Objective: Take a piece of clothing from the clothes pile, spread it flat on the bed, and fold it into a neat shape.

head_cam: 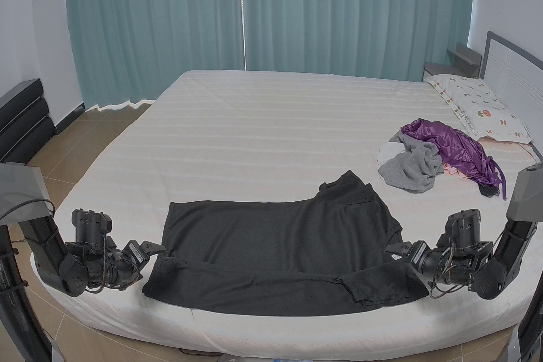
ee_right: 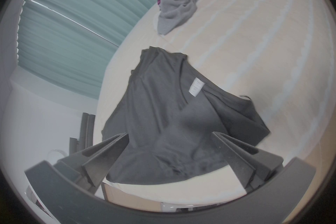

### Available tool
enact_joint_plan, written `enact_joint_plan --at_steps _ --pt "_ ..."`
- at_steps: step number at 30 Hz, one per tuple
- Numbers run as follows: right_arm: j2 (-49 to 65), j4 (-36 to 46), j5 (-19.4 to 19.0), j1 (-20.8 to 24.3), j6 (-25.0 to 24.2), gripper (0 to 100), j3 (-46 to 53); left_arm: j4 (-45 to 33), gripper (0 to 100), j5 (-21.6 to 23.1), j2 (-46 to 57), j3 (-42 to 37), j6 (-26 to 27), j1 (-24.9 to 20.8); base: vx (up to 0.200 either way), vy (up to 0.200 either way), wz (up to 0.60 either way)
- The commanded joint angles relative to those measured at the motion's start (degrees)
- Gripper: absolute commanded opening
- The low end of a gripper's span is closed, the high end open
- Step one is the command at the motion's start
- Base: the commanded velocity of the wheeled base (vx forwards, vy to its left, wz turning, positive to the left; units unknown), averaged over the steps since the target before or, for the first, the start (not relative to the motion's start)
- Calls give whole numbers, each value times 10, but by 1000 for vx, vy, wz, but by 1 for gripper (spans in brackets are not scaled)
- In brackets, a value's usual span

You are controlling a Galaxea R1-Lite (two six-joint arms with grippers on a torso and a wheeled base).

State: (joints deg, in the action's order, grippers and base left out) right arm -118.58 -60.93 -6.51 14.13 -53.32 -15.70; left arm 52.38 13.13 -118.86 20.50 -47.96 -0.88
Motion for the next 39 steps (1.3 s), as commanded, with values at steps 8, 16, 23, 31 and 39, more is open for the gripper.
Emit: enact_joint_plan --at_steps 8,16,23,31,39 --pt "-10 -30 -87 -38 -92 100 -32 37 100 -11 5 1 0 11 0 0 0" --pt "-19 -81 -127 -80 -96 100 -1 16 100 -9 -15 124 4 8 0 0 0" --pt "-36 -112 -131 -91 -97 100 10 -55 100 -2 -98 279 8 6 0 0 0" --pt "-72 -199 -138 -87 -98 100 43 -178 100 17 -199 509 41 6 0 0 0" --pt "-75 -212 -139 -85 -98 100 52 -190 100 67 -279 621 51 4 0 0 0"
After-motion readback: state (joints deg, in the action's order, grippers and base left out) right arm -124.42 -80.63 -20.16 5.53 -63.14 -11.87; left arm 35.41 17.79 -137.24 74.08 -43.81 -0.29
